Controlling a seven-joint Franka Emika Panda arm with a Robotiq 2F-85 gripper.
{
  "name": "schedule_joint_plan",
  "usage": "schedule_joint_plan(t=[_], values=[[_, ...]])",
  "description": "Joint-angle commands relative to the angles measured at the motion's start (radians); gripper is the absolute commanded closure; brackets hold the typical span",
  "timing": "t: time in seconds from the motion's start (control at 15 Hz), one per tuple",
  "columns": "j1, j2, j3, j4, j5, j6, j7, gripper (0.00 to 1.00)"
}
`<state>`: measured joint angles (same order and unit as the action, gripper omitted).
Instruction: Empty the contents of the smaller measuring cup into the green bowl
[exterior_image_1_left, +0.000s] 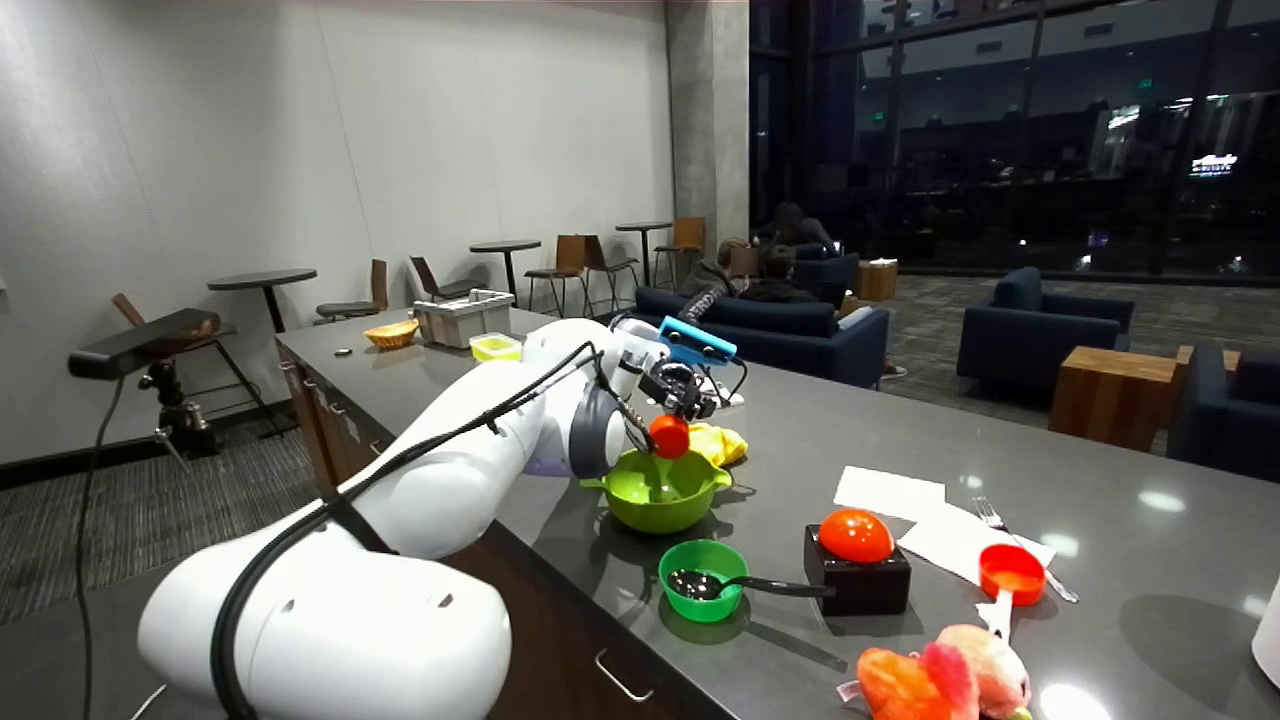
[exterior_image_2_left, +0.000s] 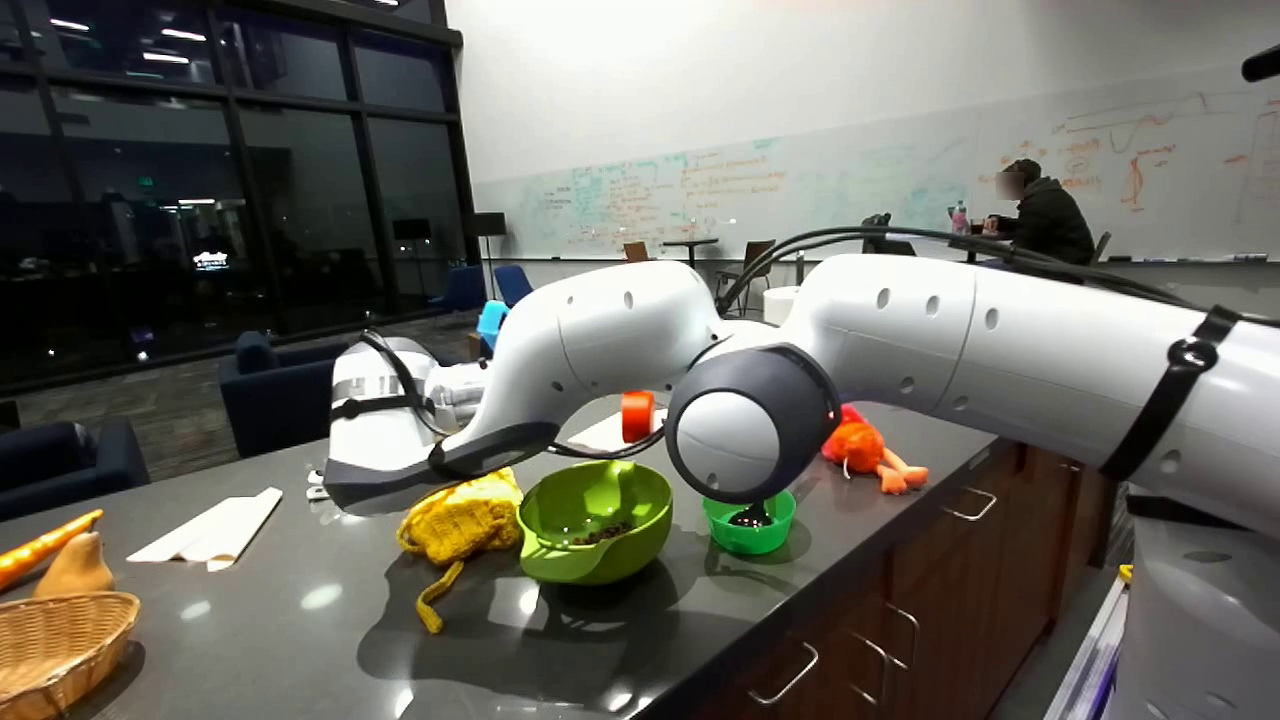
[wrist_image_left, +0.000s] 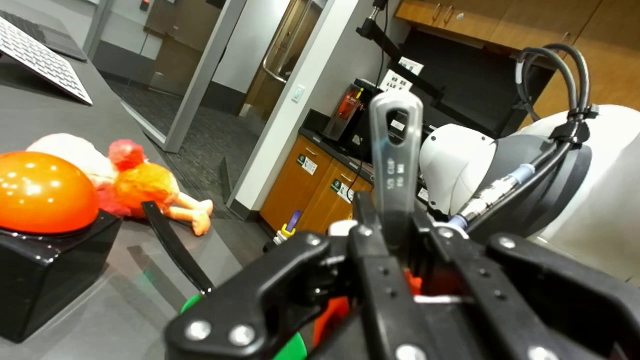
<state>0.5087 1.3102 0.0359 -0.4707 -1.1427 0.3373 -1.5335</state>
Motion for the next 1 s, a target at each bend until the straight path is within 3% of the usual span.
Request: schedule_joint_plan(t=[0.0,0.07,0.4,0.93], values=[[-0.015,0.019,0.043,0.147,0.093,0.016,0.024,0.96],[-0.031,-0.053,0.055,0.057,0.221,0.049,0.138,0.96],[-0.064,-0.074,0.053,0.089,0.526,0.174,0.290,0.96],[-0.088,-0.093,0.014,0.089,0.774,0.389,0.388,0.96]])
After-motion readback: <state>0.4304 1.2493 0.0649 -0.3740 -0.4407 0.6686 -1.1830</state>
